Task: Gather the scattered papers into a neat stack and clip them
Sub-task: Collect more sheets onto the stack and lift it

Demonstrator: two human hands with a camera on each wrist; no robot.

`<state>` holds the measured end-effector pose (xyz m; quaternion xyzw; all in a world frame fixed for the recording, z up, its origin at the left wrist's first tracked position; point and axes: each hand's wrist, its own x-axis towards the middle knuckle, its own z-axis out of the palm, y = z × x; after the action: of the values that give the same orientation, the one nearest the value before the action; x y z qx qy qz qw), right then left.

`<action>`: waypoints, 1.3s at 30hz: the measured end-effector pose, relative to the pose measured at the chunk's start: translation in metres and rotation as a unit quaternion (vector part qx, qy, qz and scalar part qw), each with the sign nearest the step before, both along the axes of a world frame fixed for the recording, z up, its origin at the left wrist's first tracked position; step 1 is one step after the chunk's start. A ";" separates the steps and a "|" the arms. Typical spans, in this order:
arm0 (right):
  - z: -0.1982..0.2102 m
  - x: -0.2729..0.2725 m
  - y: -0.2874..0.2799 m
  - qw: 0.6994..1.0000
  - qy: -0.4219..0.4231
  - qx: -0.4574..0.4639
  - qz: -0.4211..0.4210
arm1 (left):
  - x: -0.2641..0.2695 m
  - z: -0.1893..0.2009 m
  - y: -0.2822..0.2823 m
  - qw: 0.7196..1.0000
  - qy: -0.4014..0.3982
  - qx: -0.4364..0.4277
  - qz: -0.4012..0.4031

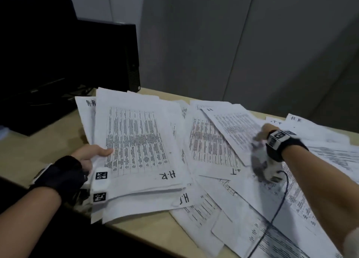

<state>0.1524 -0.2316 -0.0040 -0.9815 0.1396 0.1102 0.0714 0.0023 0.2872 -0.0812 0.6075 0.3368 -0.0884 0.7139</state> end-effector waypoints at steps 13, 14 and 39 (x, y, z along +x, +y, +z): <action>-0.012 -0.007 -0.028 0.994 0.017 0.097 -0.058 | 0.012 0.046 -0.095 0.997 0.039 -0.052 -0.045; -0.012 -0.008 -0.026 0.993 0.018 0.104 -0.054 | 0.016 0.045 -0.100 0.997 0.029 -0.059 -0.052; -0.015 -0.043 0.019 0.973 0.006 0.232 0.011 | 0.081 0.057 -0.226 0.952 -0.021 0.242 -0.183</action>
<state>0.1095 -0.2124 -0.0192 -0.9389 0.0999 0.1463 0.2950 0.0833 0.0614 -0.0242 0.8152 0.2160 -0.1210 0.5236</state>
